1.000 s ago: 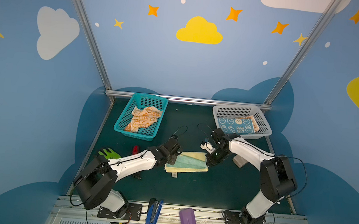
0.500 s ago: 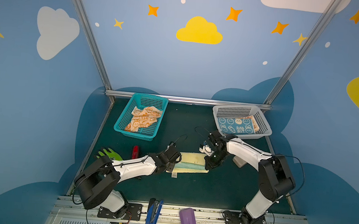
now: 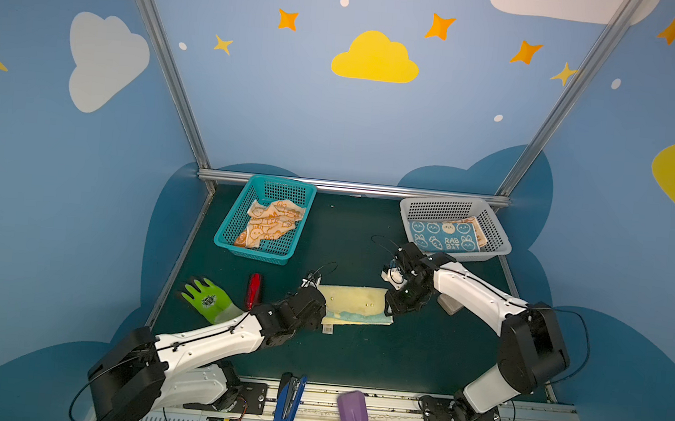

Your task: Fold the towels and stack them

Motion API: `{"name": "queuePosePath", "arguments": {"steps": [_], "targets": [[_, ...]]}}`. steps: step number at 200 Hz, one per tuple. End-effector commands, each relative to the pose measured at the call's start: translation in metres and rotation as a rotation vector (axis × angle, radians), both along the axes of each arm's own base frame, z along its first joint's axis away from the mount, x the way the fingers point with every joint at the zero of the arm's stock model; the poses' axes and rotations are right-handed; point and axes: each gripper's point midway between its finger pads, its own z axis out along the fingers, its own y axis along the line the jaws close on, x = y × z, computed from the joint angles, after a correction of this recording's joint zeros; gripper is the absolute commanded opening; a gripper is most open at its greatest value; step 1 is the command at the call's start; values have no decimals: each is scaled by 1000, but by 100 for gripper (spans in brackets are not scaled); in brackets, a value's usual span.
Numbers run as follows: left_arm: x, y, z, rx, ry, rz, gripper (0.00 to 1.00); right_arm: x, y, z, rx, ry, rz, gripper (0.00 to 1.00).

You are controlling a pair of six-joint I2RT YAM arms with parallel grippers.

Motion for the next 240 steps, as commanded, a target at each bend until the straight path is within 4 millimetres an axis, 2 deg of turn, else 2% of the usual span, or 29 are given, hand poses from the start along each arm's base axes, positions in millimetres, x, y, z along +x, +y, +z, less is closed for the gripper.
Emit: {"name": "queuePosePath", "arguments": {"steps": [1, 22, 35, 56, 88, 121, 155, 210, 240], "targets": [[8, 4, 15, -23, -62, 48, 72, 12, -1, 3, 46, -55, -130, 91], [12, -5, 16, -26, -51, 33, 72, 19, 5, 5, 128, -72, -205, 91], [16, -14, 15, -24, -37, 17, 71, 22, 7, 6, 154, -75, -231, 85], [24, -26, 6, 1, 3, 11, 70, 25, 7, 4, 163, -60, -265, 78], [26, -37, -13, 29, 78, 12, 65, 26, 4, -9, 155, -39, -299, 76], [15, -34, -49, 50, 158, 16, 60, 25, 1, -31, 182, 20, -349, 76], [6, -19, -80, 129, 218, 41, 58, 20, 4, -50, 197, 63, -367, 68], [-1, -12, -98, 177, 259, 34, 58, 10, 17, -75, 222, 99, -367, 63], [-1, -12, -102, 192, 268, 33, 59, 10, 26, -99, 212, 123, -389, 53]]}}
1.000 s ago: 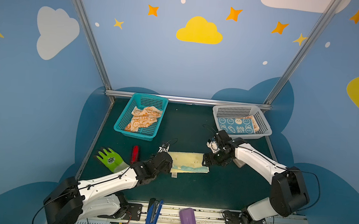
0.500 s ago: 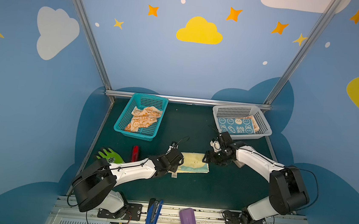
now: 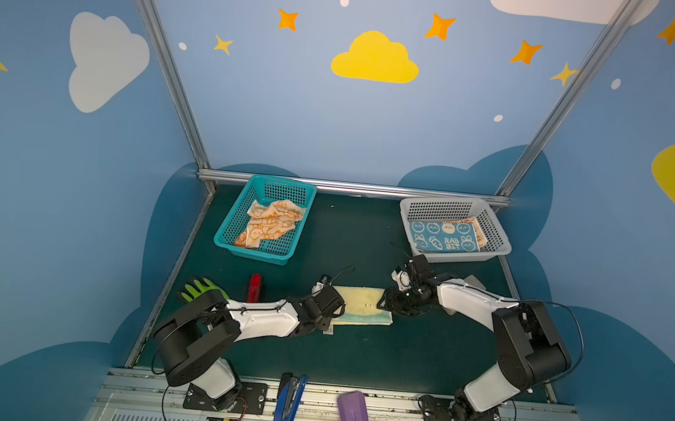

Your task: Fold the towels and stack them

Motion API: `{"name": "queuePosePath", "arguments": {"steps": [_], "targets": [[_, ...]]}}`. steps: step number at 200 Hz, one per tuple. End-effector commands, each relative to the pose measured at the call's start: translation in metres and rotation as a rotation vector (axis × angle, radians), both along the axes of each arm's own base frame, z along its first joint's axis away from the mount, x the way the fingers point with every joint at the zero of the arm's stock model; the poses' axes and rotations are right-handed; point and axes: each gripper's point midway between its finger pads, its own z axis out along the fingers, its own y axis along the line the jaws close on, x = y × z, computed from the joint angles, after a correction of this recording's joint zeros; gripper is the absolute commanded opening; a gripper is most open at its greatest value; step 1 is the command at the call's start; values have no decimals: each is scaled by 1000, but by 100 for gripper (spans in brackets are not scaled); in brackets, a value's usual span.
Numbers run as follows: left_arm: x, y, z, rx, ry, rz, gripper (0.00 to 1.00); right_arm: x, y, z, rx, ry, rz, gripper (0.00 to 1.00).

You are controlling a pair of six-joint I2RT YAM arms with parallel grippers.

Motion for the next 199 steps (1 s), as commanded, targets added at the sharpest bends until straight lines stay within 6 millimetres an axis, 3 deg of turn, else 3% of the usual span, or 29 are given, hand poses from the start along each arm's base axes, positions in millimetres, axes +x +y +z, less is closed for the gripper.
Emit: {"name": "queuePosePath", "arguments": {"steps": [1, 44, 59, 67, 109, 135, 147, 199], "targets": [[-13, 14, -25, 85, 77, -2, 59, -17, 5, -44, -24, 87, -8, 53], [-11, 10, -25, 86, 78, -14, 59, -14, 23, -55, 4, 104, 20, 30], [-9, 9, -24, 85, 74, -14, 59, -10, 26, -51, -2, 86, 38, 14], [-9, 9, -25, 85, 74, -13, 60, -7, 27, -46, -8, 70, 44, 0], [-1, 1, -14, 54, 50, -21, 69, 20, 22, -11, -101, -44, 95, 0], [5, -6, -1, 11, 18, -31, 87, 39, 20, 12, -151, -113, 117, 0], [7, -9, 7, -12, 3, -33, 100, 47, 20, 21, -171, -138, 130, 0], [15, -10, 37, -103, -90, -38, 100, 74, 16, 40, -263, -183, 189, 0]]}}
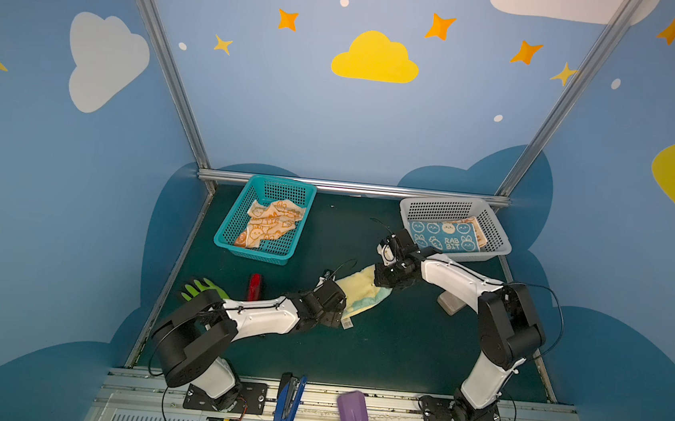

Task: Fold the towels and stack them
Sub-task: 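Lift the folded yellow towel with the right gripper and carry it to the white basket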

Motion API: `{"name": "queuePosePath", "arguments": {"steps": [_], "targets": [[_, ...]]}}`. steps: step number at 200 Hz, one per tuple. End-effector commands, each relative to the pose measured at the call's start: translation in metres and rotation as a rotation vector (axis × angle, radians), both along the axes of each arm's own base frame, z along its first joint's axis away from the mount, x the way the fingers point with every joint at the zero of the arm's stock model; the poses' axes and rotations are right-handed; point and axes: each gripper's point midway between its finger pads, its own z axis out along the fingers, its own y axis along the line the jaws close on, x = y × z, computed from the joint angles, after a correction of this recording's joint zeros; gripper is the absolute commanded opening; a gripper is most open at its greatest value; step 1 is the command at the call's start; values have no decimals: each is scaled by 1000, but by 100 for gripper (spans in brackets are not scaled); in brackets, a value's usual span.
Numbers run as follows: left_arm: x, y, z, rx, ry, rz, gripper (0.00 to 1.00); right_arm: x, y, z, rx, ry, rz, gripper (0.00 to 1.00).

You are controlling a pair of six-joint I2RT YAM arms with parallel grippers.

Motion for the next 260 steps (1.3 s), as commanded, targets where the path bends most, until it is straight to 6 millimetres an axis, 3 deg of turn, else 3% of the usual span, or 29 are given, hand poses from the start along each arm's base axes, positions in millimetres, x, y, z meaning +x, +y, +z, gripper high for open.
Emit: {"name": "queuePosePath", "arguments": {"steps": [1, 55, 146, 216, 260], "targets": [[2, 2, 12, -36, -39, -14, 100, 3, -16, -4, -114, 18, 36, 0], [2, -1, 39, -112, -113, -48, 100, 42, -29, 35, -153, -89, 51, 0], [7, 6, 48, -115, -141, -29, 100, 120, -78, 110, -260, -270, 34, 0], [12, 10, 64, -120, -173, -34, 100, 167, -143, 142, -312, -369, -56, 0], [13, 9, 69, -123, -180, -38, 100, 187, -191, 148, -282, -408, -114, 0]]}}
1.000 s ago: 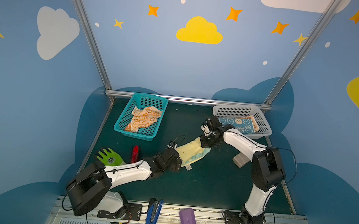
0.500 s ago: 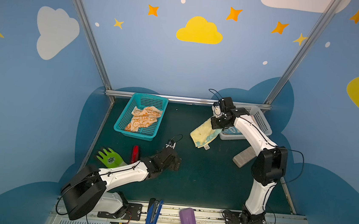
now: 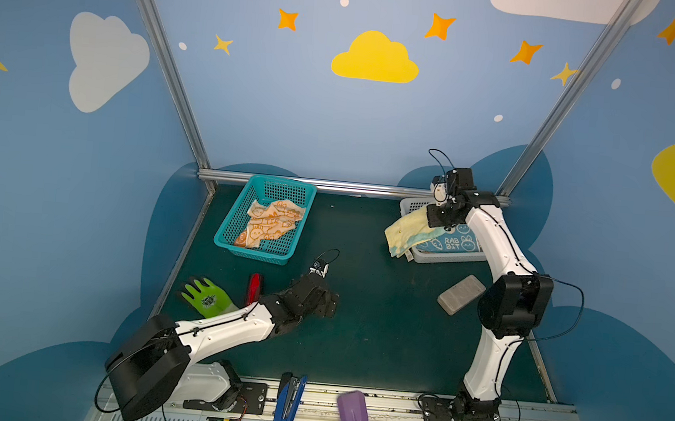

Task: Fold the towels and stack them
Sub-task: 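Lift the folded yellow towel with the right gripper and carry it to the white basket, then lower the yellow towel into the white basket and open the right gripper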

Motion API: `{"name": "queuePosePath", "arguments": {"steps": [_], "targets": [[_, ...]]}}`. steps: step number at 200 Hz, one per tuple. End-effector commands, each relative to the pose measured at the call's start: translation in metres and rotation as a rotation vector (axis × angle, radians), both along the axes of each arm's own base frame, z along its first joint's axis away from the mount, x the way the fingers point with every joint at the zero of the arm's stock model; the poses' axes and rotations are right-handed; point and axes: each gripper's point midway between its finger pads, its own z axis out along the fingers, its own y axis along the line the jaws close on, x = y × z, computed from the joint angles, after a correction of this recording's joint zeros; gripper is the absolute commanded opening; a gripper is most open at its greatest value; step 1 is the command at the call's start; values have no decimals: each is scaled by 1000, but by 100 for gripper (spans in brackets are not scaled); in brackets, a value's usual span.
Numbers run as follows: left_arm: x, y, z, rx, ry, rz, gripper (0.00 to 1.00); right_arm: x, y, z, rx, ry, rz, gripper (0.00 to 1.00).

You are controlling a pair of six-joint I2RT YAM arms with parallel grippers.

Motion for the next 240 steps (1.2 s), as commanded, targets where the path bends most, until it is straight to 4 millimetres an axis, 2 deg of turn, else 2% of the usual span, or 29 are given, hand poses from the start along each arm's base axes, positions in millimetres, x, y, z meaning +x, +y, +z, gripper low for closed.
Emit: {"name": "queuePosePath", "arguments": {"steps": [1, 32, 153, 192, 229, 240], "targets": [[3, -1, 12, -4, -20, -3, 100, 15, -21, 8, 20, -45, -1, 0], [4, -3, 13, -20, -21, -4, 100, 24, -43, 5, 65, -59, -15, 0], [1, 4, 12, -6, 1, 23, 100, 60, -109, -38, 113, -51, -109, 0], [2, 4, 12, -5, 3, 26, 100, 67, -123, -51, 121, -51, -151, 0], [3, 1, 9, 0, 11, 25, 100, 71, -131, -71, 120, -23, -207, 0], [4, 0, 9, 2, 11, 24, 100, 72, -135, -76, 113, -18, -231, 3]]}}
